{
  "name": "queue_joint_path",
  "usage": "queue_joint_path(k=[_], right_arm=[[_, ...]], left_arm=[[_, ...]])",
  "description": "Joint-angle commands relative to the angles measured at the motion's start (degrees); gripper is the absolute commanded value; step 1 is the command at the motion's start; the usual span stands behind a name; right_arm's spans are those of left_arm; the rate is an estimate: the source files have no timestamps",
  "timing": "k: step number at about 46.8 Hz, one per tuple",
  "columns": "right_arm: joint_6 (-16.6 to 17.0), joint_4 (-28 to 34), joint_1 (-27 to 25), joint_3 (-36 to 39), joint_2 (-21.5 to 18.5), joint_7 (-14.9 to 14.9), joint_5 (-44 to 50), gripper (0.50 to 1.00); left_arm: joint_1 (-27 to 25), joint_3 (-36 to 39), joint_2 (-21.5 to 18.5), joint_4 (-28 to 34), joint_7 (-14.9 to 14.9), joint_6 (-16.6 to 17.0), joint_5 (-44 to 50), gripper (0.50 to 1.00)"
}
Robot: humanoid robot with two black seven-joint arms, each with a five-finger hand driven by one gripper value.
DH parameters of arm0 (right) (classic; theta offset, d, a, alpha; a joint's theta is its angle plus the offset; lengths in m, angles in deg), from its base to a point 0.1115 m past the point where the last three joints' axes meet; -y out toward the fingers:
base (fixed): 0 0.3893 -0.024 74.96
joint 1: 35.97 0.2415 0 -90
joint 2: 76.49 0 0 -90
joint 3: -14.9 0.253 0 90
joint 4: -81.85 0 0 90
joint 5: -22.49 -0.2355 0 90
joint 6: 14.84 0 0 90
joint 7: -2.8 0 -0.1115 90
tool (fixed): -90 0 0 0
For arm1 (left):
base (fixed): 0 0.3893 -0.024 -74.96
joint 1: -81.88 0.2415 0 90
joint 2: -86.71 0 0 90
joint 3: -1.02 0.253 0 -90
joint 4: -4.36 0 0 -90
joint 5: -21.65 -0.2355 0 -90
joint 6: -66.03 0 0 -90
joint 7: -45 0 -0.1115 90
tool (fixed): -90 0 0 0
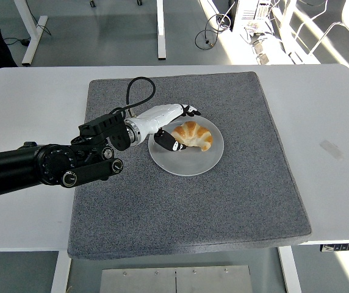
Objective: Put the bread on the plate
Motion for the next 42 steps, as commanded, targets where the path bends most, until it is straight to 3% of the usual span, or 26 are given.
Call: queue_joint_path(k=[1,15,27,42], right_arm=[[0.0,0.0,0.0,0.0,0.0,0.0,0.0,1.0],[0.0,0.0,0.0,0.0,0.0,0.0,0.0,1.0],[0.0,0.0,0.0,0.0,0.0,0.0,0.0,1.0],[0.0,0.0,-0.1,0.0,0.0,0.0,0.0,1.0]], left_arm=[[-0.1,-0.1,-0.2,0.0,0.0,0.0,0.0,0.871],[0.1,-10.8,-2.1,0.0,0.7,1.1,8.2,0.871],[3.5,-21.1,-3.7,0.0,3.9,7.8,13.4,0.869],[9.7,-36.3,-4.3,0.0,6.4,8.3,23.6,0.869]])
